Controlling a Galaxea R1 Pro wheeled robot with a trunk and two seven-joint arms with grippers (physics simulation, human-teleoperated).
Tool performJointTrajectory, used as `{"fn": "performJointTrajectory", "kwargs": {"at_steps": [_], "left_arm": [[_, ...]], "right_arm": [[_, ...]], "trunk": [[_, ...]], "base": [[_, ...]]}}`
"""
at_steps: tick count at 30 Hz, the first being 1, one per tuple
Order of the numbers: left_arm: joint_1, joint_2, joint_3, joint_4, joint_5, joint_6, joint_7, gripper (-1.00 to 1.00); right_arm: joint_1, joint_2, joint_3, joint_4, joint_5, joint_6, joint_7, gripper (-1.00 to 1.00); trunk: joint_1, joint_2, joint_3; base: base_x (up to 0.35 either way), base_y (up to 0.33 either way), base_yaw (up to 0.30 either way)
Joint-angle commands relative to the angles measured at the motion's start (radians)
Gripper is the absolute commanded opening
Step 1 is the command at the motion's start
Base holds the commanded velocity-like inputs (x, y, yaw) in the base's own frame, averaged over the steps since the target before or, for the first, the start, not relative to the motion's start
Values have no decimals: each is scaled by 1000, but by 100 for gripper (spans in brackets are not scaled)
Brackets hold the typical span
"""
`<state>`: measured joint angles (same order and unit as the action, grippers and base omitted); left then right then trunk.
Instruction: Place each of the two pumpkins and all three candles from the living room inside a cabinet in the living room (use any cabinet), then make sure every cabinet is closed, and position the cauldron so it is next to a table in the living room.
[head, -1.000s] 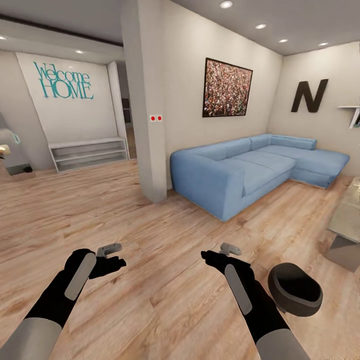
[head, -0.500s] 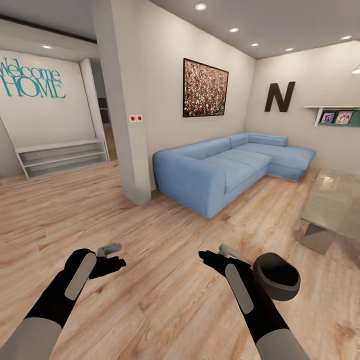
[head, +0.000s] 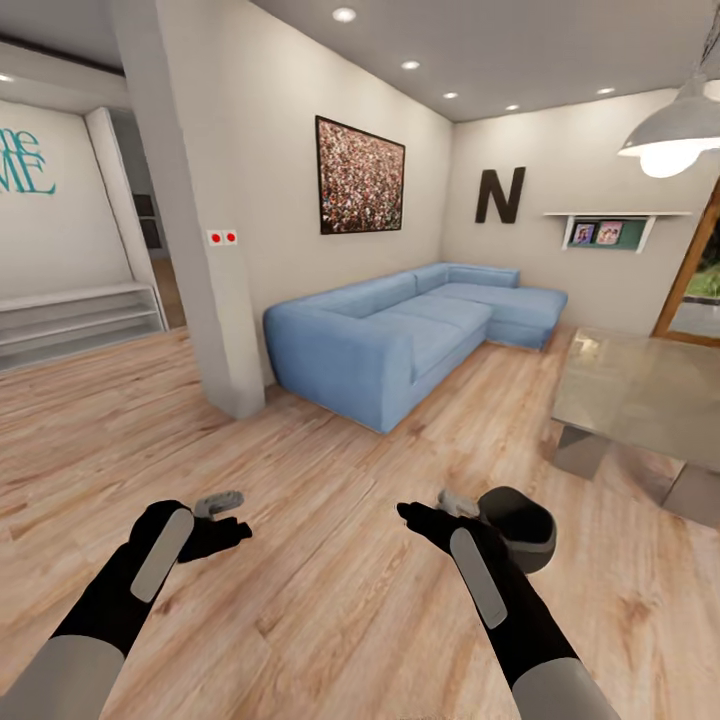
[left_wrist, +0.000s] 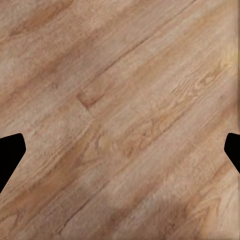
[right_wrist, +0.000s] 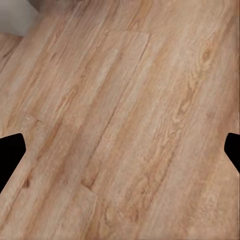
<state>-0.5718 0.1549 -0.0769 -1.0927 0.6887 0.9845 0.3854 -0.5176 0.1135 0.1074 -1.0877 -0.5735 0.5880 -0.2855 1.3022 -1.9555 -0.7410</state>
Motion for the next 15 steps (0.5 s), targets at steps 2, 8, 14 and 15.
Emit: {"fn": "performJointTrajectory", "kwargs": {"at_steps": [2, 8, 14, 15], "left_arm": [[0, 0, -3, 12, 10, 1, 11, 100], [-3, 0, -13, 86, 1, -2, 10, 100], [-3, 0, -15, 95, 0, -3, 9, 100], [-3, 1, -15, 95, 0, -3, 9, 100]], "right_arm": [[-1, -1, 1, 17, -8, -1, -10, 100], [-1, -29, -50, 75, -8, -2, -8, 100], [-1, -35, -67, 84, -8, -2, -8, 100], [-1, -35, -67, 85, -8, -2, -8, 100]], "trunk": [[0, -1, -1], [0, -1, -1], [0, -1, -1], [0, -1, -1]], "base": [[0, 2, -294], [0, 0, -291], [0, 0, -288], [0, 0, -283]]}}
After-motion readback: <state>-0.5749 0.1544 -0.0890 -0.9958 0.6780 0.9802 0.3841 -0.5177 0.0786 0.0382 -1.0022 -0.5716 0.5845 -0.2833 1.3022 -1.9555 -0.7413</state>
